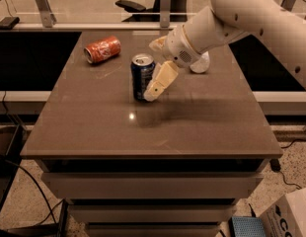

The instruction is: Knock pepsi can over

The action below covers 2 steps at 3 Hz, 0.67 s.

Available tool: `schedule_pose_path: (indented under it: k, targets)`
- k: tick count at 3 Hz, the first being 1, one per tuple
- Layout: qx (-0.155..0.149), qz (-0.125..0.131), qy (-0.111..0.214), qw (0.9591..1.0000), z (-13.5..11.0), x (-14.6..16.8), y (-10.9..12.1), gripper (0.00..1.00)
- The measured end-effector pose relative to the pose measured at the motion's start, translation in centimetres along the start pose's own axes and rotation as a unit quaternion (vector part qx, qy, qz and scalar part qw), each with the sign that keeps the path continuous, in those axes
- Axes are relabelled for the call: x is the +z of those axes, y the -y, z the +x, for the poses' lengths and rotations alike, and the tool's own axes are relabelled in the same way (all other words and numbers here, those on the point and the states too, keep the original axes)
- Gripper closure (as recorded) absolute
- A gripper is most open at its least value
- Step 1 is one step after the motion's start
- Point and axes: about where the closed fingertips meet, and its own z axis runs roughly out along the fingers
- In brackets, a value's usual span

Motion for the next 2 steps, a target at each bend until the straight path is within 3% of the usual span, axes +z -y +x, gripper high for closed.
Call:
schedule_pose_path:
  k: [2]
  targets:
    - [0.014, -0.01, 0.021, 0.9996, 0.03, 1.3, -0.24, 0.0]
